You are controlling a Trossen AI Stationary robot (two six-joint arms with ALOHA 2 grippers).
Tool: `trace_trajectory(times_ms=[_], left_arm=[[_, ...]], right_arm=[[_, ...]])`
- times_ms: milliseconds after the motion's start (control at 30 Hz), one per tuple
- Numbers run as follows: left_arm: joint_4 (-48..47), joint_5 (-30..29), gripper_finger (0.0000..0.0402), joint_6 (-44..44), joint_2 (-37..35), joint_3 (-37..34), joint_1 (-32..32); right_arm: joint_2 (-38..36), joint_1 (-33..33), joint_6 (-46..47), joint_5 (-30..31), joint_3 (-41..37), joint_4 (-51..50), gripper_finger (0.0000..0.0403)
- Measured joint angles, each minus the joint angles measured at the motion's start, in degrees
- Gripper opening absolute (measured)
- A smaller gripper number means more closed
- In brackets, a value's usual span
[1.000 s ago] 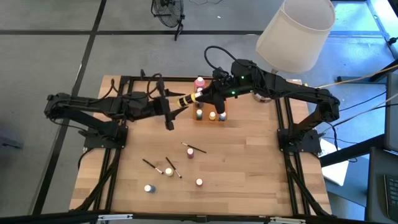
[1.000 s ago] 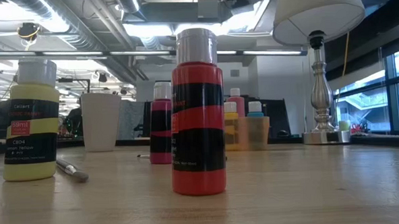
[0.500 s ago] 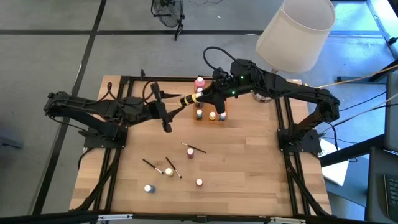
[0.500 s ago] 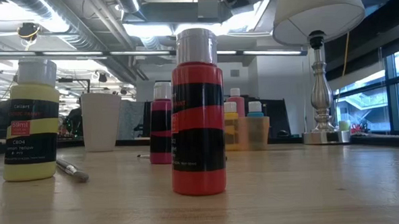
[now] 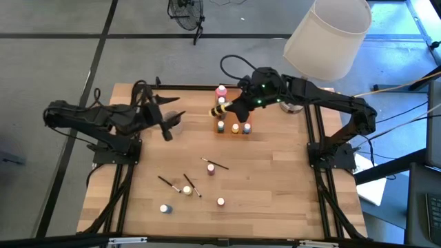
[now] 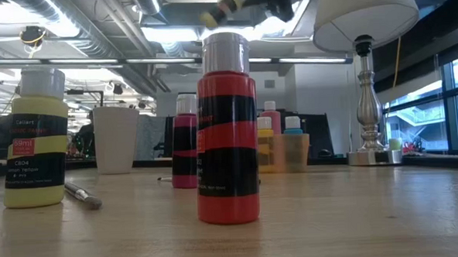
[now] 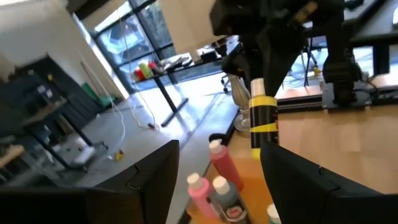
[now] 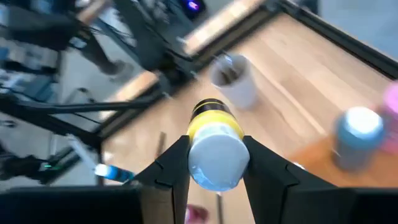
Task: Pick & Place Paint Supplies
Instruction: Put the top small light yellow paint bottle into the orange bin
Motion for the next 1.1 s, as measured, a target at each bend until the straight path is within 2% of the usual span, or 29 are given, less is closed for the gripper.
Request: trace_trajectory(times_ms=[200,300,567,933,1100], left_arm=[[-4.83,0.11,0.0219,-8.98,-2.30,0.00,-0.67],[-6.15,2.32,0.0221,-11.82,-2.57,0.00,-0.67],[-8.11,4.84,0.0217,-12.65,-1.79,0.00,-0.65],[-8.04,4.89,0.0216,-12.52,-0.71,0.00,-0.54],[-8.04,4.92,0.0215,-15.21,-0.20,0.00,-0.54]], right_arm=[[0.00,-1.02,-0.11,5.25,0.00,-8.12,0.0120],[0.00,-1.09,-1.37,9.90,0.00,-12.23,0.0120],[1.05,-2.34,-1.83,16.78,0.00,-21.12,0.0120],[8.38,-4.63,-3.75,16.85,0.00,-25.94,0.0120],[10.87,-4.98,-4.35,16.83,-0.01,-26.50,0.0120]])
